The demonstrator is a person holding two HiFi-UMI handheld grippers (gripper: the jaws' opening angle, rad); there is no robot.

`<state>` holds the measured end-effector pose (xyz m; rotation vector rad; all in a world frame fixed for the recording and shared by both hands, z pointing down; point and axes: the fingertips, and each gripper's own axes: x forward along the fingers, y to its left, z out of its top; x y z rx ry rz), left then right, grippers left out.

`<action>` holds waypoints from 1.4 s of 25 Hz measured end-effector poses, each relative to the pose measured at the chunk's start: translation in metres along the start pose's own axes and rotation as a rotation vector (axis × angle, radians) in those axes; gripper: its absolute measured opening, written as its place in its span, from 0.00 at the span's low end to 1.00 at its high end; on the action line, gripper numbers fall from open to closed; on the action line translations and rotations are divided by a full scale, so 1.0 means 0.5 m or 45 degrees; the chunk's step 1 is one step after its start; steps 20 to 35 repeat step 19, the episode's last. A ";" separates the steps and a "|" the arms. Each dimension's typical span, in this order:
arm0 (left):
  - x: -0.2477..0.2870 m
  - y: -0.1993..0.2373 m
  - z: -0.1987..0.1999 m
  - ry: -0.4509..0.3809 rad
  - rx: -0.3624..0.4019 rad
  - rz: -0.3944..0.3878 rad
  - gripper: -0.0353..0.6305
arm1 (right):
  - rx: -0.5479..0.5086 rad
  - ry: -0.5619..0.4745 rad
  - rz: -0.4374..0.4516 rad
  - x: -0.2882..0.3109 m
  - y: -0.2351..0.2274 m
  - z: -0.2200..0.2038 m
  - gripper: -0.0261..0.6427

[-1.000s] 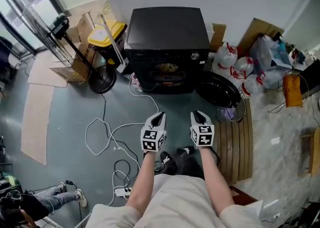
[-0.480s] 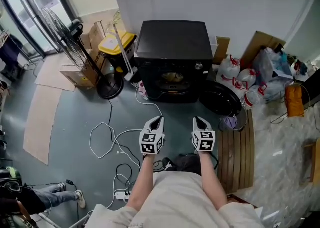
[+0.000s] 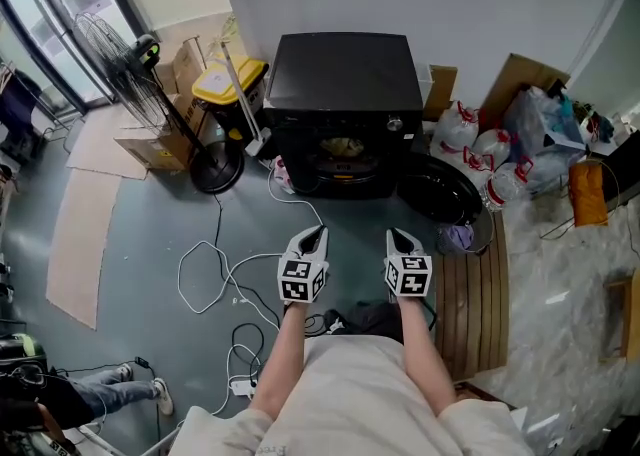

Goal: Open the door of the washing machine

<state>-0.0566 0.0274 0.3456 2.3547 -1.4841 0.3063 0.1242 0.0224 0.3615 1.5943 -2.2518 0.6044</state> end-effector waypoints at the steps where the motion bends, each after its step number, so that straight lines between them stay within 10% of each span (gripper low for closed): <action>1: 0.002 -0.001 0.001 -0.001 -0.002 -0.002 0.14 | -0.001 0.002 0.000 0.000 -0.001 0.001 0.04; 35: 0.011 -0.015 -0.006 0.007 -0.020 -0.020 0.14 | -0.017 -0.019 0.012 -0.008 0.020 0.003 0.04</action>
